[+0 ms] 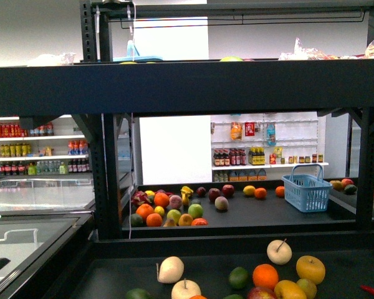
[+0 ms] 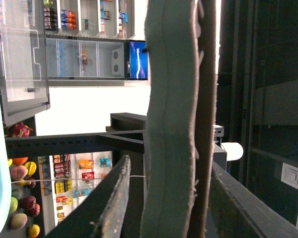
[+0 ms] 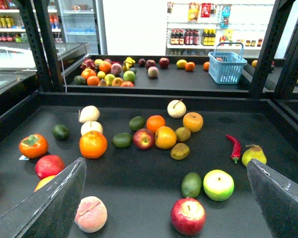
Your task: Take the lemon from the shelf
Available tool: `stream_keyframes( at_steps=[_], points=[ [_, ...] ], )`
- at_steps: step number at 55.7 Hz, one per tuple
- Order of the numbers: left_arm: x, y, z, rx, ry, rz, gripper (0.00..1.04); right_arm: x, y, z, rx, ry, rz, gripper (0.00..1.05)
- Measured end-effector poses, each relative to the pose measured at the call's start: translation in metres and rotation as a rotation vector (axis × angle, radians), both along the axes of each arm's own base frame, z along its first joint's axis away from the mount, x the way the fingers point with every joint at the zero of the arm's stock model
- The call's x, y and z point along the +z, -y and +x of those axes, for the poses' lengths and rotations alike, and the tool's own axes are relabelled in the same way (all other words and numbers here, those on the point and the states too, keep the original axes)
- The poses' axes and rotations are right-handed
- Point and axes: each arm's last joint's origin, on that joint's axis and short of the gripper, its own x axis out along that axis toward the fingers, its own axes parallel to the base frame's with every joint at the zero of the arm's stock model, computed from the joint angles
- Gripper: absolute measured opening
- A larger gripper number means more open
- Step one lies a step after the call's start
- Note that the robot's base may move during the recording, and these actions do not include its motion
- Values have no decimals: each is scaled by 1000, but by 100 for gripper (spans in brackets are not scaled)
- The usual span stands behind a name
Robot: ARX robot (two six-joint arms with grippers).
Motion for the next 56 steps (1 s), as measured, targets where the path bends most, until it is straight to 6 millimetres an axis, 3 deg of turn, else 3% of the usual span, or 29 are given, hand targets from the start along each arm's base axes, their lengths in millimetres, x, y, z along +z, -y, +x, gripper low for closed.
stream_keyframes(
  at_steps=[13,19,38,48,56],
  points=[
    [-2,0,-5,-18,-27,31,99,0,0,0,0,0,0,97],
    [-9,1,-28,-3,-138,63,97,0,0,0,-1,0,0,97],
    [-4,2,-54,36,-265,110,97,0,0,0,0,1,0,97],
    [21,10,-80,69,-367,197,97,0,0,0,0,1,0,97],
    [44,24,-106,136,-547,300,97,0,0,0,0,1,0,97]
  ],
)
